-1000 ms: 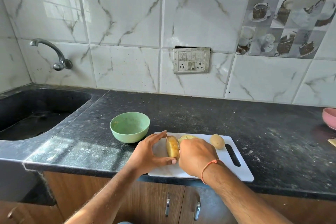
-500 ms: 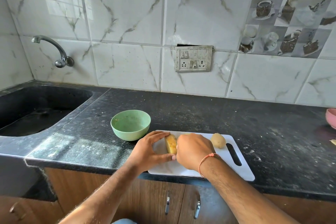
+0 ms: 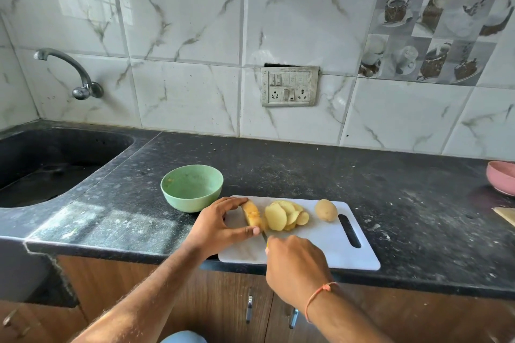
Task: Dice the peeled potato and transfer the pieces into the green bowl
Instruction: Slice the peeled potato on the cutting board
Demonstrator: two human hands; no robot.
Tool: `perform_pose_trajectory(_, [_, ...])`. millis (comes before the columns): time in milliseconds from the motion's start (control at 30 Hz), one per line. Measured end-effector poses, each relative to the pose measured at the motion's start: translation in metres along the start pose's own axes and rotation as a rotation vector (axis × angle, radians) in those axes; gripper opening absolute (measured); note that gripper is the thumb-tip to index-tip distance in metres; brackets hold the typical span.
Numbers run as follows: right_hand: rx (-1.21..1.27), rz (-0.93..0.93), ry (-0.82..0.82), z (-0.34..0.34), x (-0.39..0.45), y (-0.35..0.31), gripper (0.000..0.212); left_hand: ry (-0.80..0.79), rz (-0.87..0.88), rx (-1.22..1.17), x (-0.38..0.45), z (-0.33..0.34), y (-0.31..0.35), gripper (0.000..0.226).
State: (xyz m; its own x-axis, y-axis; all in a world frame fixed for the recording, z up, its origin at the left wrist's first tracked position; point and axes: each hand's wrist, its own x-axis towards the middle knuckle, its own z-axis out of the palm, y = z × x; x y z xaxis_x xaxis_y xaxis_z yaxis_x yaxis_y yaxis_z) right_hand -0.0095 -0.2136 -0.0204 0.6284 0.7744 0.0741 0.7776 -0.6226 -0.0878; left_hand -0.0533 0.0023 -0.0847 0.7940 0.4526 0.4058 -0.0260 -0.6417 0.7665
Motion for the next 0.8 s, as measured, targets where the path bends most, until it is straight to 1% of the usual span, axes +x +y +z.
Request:
perform_pose_trajectory(167, [-0.052, -0.043, 0.046, 0.013, -0.008, 0.006, 0.034, -0.015, -0.025, -0.035, 0.000, 0.000, -0.004, 0.079])
perform_pose_trajectory(267, [-0.063, -0.021, 0.086, 0.016, -0.005, 0.017, 0.041, -0.031, -0.031, -0.060, 0.001, 0.000, -0.008, 0.080])
perform_pose_trajectory(333, [-0.040, 0.015, 0.100, 0.014, -0.002, 0.020, 0.037, -0.035, -0.044, -0.070, 0.001, 0.001, -0.010, 0.079])
perform_pose_trajectory(467, [0.044, 0.037, 0.123, 0.001, 0.003, 0.018, 0.017, -0.035, -0.073, -0.090, 0.002, 0.002, -0.013, 0.075])
perform_pose_trajectory(533, [0.067, 0.039, 0.165, -0.006, 0.007, 0.015, 0.017, -0.026, -0.083, -0.089, 0.002, 0.003, -0.013, 0.075])
perform_pose_trajectory(667, [0.093, 0.030, 0.251, -0.018, 0.016, 0.009, 0.024, -0.019, -0.083, -0.061, 0.002, 0.003, -0.010, 0.075])
perform_pose_trajectory(800, [0.096, 0.037, 0.205, -0.020, 0.020, 0.001, 0.020, -0.014, -0.071, -0.037, 0.001, 0.002, -0.005, 0.075])
